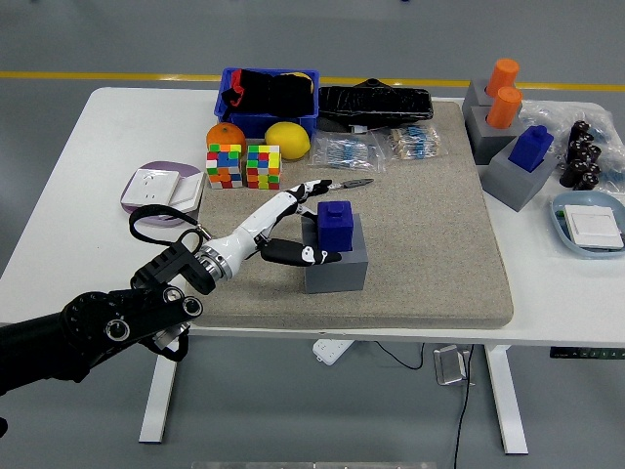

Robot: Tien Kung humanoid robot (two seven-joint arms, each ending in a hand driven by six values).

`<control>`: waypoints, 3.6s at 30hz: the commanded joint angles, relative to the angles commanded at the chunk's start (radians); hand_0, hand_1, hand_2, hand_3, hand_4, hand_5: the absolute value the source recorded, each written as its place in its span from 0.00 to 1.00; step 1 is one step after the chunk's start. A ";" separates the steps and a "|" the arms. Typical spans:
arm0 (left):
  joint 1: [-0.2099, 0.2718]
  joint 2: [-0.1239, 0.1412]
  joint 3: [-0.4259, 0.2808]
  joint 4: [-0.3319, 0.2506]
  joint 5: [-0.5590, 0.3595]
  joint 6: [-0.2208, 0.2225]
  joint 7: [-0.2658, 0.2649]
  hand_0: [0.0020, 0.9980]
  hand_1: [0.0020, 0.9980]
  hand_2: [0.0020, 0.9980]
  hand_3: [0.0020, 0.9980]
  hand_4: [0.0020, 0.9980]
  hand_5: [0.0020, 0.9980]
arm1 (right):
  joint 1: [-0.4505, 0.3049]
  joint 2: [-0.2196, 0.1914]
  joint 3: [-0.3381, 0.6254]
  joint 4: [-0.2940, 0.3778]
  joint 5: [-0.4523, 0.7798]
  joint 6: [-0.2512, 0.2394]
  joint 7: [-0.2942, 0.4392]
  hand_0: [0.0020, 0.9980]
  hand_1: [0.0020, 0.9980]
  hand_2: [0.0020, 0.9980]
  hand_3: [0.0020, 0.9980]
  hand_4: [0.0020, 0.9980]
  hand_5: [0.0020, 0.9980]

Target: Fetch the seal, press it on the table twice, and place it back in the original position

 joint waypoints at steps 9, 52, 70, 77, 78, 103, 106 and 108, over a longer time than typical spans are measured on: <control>0.003 0.019 -0.062 -0.040 -0.071 -0.023 -0.013 0.99 1.00 0.98 0.99 1.00 0.25 | 0.000 0.000 -0.001 0.000 -0.001 0.000 0.000 0.83 0.76 0.74 0.68 0.75 0.32; -0.022 0.186 -0.335 0.408 -0.192 -0.028 -0.073 0.94 0.95 0.92 0.94 1.00 0.30 | 0.000 0.002 0.012 -0.001 0.000 0.000 -0.001 0.83 0.76 0.74 0.68 0.75 0.33; -0.015 0.179 -0.324 0.402 -0.186 -0.029 -0.067 0.94 0.94 0.92 0.94 1.00 0.32 | -0.004 0.001 0.005 -0.001 0.003 0.000 -0.001 0.83 0.76 0.74 0.68 0.75 0.33; -0.013 0.182 -0.330 0.400 -0.185 -0.029 -0.067 0.94 0.94 0.92 0.94 1.00 0.30 | -0.003 -0.001 0.008 0.001 0.002 0.000 -0.001 0.83 0.76 0.74 0.68 0.75 0.33; -0.013 0.182 -0.331 0.400 -0.184 -0.029 -0.067 0.94 0.94 0.92 0.94 1.00 0.30 | -0.003 -0.002 0.009 0.001 0.002 -0.001 -0.001 0.83 0.76 0.74 0.68 0.75 0.33; -0.023 0.181 -0.332 0.403 -0.182 -0.031 -0.060 0.94 0.93 0.91 0.94 0.98 0.27 | -0.001 -0.006 0.023 0.000 -0.001 0.001 -0.001 0.83 0.76 0.74 0.68 0.75 0.33; -0.025 0.180 -0.334 0.402 -0.183 -0.031 -0.060 0.93 0.93 0.91 0.94 0.98 0.26 | -0.001 -0.006 0.023 0.000 -0.001 0.001 -0.002 0.83 0.76 0.74 0.68 0.75 0.33; -0.026 0.180 -0.332 0.401 -0.181 -0.031 -0.059 0.93 0.93 0.91 0.94 0.98 0.26 | 0.000 -0.006 0.027 -0.001 -0.001 0.001 -0.002 0.83 0.76 0.74 0.68 0.75 0.33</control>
